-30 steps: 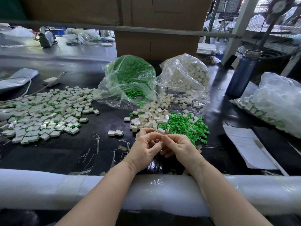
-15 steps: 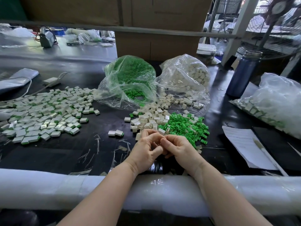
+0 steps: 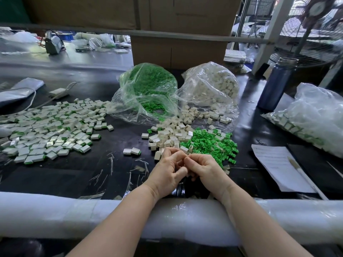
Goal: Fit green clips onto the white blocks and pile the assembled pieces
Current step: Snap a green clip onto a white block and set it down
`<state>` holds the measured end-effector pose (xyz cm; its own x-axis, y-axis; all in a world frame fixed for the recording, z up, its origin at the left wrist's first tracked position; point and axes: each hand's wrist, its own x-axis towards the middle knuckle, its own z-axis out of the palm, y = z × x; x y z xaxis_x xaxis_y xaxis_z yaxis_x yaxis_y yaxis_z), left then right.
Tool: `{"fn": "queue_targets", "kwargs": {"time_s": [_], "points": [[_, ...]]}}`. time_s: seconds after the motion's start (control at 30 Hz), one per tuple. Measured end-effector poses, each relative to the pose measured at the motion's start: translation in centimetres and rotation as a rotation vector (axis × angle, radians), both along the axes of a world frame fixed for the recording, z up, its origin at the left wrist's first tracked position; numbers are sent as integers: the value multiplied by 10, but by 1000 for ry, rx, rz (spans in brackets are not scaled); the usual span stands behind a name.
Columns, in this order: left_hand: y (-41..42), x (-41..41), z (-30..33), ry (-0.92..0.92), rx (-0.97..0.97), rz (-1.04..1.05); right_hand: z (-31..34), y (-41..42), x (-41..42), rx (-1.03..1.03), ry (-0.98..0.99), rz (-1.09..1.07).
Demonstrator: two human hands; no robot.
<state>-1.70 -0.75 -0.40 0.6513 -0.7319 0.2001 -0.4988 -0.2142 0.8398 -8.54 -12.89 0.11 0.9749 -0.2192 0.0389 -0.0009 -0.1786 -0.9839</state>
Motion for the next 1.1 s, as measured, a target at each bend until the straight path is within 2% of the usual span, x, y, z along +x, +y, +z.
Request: {"fn": "queue_targets", "kwargs": {"time_s": [0.5,0.7,0.87,1.1], "points": [[1,0,1,22,-30,8,0,1,0,46,-59,4],[2,3,-1,33,-87,100,-1,0,1,198,-109,-127],[0,3,-3,43,-68,109,0,-2,-2,-49,-150,-219],[1,2,-1,15,-35,99,1,2,-1,-202,-120,-267]]}}
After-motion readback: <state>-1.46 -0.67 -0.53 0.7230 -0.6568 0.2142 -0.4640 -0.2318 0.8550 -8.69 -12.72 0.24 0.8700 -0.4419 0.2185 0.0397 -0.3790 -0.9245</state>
